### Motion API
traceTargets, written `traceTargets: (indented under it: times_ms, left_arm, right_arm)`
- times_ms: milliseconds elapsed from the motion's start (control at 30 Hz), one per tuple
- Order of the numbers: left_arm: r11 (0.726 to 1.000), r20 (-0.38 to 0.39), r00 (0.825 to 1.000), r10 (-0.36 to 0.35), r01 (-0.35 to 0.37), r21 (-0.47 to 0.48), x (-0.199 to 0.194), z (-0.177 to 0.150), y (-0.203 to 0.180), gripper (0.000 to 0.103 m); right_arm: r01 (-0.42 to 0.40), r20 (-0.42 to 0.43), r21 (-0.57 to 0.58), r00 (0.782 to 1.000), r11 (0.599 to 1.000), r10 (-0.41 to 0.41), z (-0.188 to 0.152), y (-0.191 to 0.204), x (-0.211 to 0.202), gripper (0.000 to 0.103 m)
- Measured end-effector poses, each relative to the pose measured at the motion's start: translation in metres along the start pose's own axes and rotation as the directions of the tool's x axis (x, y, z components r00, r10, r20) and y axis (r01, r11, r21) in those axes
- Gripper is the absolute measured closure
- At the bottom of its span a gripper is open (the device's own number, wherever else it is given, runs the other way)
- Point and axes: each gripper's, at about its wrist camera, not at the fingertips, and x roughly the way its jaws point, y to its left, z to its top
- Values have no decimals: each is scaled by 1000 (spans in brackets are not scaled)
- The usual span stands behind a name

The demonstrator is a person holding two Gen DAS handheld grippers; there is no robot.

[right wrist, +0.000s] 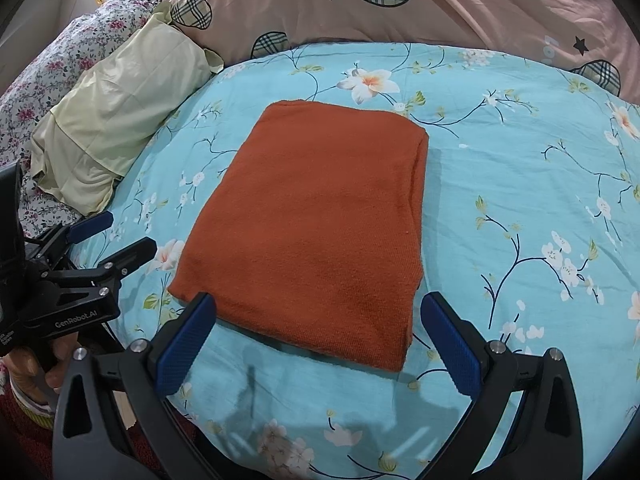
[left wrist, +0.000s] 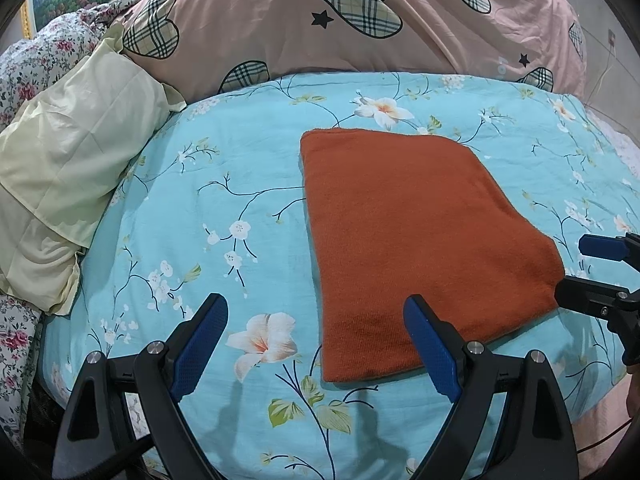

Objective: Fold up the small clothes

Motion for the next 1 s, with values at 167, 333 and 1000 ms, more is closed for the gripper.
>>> traceTargets:
  times_ms: [167,333,1000]
  left_arm:
    - [1000,0,1000,1,-1,1,0,0,-1,13]
    - [1000,2,1000,2,-2,-1,0,0,-1,13]
    - [1000,8,1000,4,-4,0,0,5,2,13]
  right_arm:
    - [1,-1,1,1000,1000,-1,0,1,0,1]
    - [2,1,4,1000,1000,-2,-1,2,0,1]
    - [2,5,2,1000,1000,-2,6,1,-2,1]
